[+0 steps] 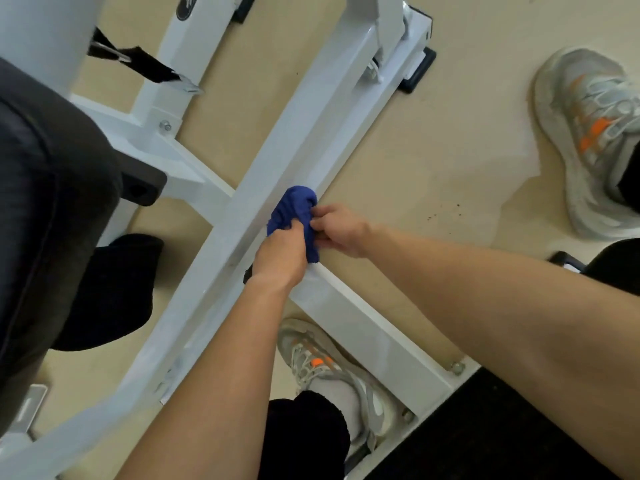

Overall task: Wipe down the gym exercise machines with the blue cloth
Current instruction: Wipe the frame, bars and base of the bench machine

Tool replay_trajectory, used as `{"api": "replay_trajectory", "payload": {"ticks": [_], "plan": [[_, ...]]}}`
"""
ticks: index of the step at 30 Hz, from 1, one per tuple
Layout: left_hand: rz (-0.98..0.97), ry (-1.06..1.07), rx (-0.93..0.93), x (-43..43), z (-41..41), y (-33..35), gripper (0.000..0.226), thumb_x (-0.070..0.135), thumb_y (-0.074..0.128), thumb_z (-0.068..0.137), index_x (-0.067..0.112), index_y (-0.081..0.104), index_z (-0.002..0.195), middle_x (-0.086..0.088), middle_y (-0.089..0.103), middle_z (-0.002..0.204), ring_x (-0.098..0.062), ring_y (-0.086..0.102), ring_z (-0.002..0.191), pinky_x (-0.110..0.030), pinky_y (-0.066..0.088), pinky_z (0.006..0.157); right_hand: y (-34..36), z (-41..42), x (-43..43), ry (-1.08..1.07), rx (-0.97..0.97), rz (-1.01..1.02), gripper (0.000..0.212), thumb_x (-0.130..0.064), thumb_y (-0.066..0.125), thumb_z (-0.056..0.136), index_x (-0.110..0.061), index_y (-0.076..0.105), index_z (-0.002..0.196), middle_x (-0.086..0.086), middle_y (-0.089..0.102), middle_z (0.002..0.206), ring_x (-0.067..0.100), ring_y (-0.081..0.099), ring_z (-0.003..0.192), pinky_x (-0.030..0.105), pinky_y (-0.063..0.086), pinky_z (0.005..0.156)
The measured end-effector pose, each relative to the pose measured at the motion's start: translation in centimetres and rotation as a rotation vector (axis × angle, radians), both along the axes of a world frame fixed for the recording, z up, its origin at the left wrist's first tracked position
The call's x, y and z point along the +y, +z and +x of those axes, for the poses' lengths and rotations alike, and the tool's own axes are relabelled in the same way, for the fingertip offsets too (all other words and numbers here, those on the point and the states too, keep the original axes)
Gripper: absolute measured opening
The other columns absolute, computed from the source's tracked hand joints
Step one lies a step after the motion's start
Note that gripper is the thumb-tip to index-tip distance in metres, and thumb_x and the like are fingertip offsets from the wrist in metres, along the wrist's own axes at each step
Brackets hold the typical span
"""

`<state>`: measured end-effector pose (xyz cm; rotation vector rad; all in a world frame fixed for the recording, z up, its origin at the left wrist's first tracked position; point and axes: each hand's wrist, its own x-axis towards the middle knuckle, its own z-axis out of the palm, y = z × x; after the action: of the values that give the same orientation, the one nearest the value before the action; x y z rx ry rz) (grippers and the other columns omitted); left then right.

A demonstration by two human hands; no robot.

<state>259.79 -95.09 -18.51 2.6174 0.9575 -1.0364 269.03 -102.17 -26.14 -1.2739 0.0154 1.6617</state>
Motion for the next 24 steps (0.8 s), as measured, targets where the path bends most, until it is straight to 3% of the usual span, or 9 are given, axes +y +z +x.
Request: {"api": "replay_trajectory", "payload": {"ticks": [3,7,11,15,19,22,24], "plan": [[-0.101,0.129,-0.091,-1.2,-0.1,0.8,0.033,0.025,0.035,0.102,0.023,0.042,0.134,-0.007,0.058,0.111,-0.021,0.050,0.086,-0.035,0.042,0.072,2.1,1.8,-1.9,0.010,-0.070,0.027,0.039,0.007,0.038,0.096,0.004,0.054,0.131,0.027,0.062,0.116,0.031,0.062,0.098,0.045,0.054,0.092],[-0.151,0.204,-0.208,-4.4,0.1,2.4,0.024,0.017,0.044,0.097,0.018,0.053,0.120,-0.009,0.063,0.112,-0.025,0.056,0.087,-0.038,0.048,0.073,5.2,4.0,-4.9,0.150,-0.215,0.010,0.044,0.001,0.044,0.099,-0.011,0.051,0.140,0.017,0.066,0.122,0.028,0.066,0.105,0.034,0.057,0.085],[-0.170,0.385,-0.365,-8.0,-0.7,4.1,0.019,0.018,0.048,0.094,0.020,0.055,0.112,-0.003,0.066,0.109,-0.026,0.061,0.089,-0.041,0.053,0.077,7.5,4.1,-6.6,0.230,-0.382,0.018,0.045,-0.003,0.055,0.094,-0.013,0.054,0.139,0.014,0.069,0.118,0.027,0.069,0.105,0.041,0.055,0.095],[-0.157,0.448,-0.345,-10.6,-2.2,5.2,0.023,0.021,0.048,0.095,0.015,0.056,0.115,-0.005,0.066,0.105,-0.026,0.063,0.089,-0.043,0.055,0.079,9.3,2.3,-8.0,0.378,-0.565,0.005,0.037,-0.007,0.058,0.091,-0.017,0.064,0.127,0.007,0.072,0.110,0.024,0.069,0.102,0.041,0.054,0.096],[-0.155,0.587,-0.388,-12.1,-5.2,5.5,0.013,0.023,0.050,0.094,0.018,0.059,0.102,-0.005,0.068,0.098,-0.024,0.064,0.083,-0.042,0.055,0.075,10.3,-0.6,-9.1,0.420,-0.504,0.013,0.029,-0.011,0.050,0.093,-0.013,0.070,0.114,0.014,0.072,0.107,0.026,0.068,0.098,0.049,0.054,0.096],[-0.160,0.629,-0.368,-12.9,-7.9,5.8,0.019,0.027,0.048,0.097,0.021,0.061,0.110,-0.002,0.068,0.100,-0.025,0.063,0.087,-0.032,0.047,0.063,11.0,-2.7,-9.8,0.514,-0.383,-0.011,0.029,-0.021,0.048,0.097,-0.021,0.068,0.118,0.009,0.071,0.108,0.023,0.065,0.094,0.048,0.054,0.091],[-0.162,0.628,-0.352,-12.9,-8.9,6.3,0.023,0.024,0.048,0.098,0.020,0.063,0.114,-0.003,0.067,0.104,-0.027,0.062,0.094,-0.027,0.042,0.067,11.2,-3.5,-10.0,0.574,-0.390,0.014,0.029,-0.020,0.052,0.097,-0.025,0.066,0.122,0.010,0.071,0.110,0.023,0.066,0.099,0.048,0.057,0.089]]}}
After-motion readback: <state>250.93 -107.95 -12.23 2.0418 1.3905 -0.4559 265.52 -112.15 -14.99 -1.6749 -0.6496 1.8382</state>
